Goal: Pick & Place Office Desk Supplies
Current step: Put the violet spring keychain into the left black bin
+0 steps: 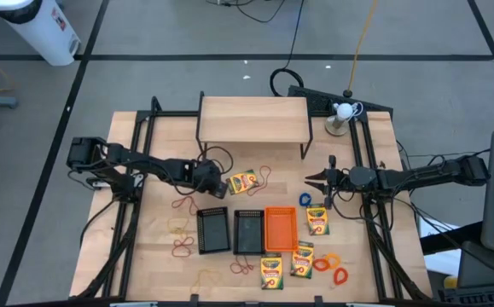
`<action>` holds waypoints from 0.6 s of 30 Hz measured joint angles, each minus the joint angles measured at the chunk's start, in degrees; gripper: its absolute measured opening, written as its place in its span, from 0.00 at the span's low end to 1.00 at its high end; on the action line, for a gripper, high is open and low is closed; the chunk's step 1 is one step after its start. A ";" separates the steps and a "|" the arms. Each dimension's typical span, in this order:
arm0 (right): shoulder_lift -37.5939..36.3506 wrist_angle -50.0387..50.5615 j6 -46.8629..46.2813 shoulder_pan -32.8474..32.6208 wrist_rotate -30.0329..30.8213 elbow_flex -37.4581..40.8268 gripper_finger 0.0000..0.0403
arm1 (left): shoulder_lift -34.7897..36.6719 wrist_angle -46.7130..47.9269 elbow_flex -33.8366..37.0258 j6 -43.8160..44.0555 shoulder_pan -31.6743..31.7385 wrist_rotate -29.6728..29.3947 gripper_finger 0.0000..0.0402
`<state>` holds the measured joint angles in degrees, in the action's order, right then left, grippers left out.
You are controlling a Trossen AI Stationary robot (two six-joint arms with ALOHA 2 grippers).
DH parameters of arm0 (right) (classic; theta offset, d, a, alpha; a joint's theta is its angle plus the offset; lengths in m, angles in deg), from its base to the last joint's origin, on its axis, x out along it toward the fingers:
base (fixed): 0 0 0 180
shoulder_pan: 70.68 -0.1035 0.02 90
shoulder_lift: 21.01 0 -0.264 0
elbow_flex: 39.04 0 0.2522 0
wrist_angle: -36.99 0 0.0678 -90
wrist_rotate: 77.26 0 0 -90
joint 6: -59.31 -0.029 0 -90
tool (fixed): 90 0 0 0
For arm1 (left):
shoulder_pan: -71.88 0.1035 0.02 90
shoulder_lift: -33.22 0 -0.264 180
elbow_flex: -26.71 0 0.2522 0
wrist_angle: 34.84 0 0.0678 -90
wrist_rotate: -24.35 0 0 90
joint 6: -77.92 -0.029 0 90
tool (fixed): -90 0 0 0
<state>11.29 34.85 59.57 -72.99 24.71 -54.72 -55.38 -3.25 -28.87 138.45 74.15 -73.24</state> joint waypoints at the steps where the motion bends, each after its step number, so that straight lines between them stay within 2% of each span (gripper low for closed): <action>1: 0.00 0.00 0.00 0.00 0.00 -0.02 0.15 | 0.02 0.39 0.00 0.00 0.00 -0.02 0.32; 18: -0.02 0.63 0.00 0.00 0.00 -0.02 0.15 | 0.02 2.77 0.00 -0.13 0.02 -1.52 0.32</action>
<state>11.26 35.47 59.57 -72.99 24.71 -54.74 -55.35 -0.49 -28.87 138.32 74.17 -74.77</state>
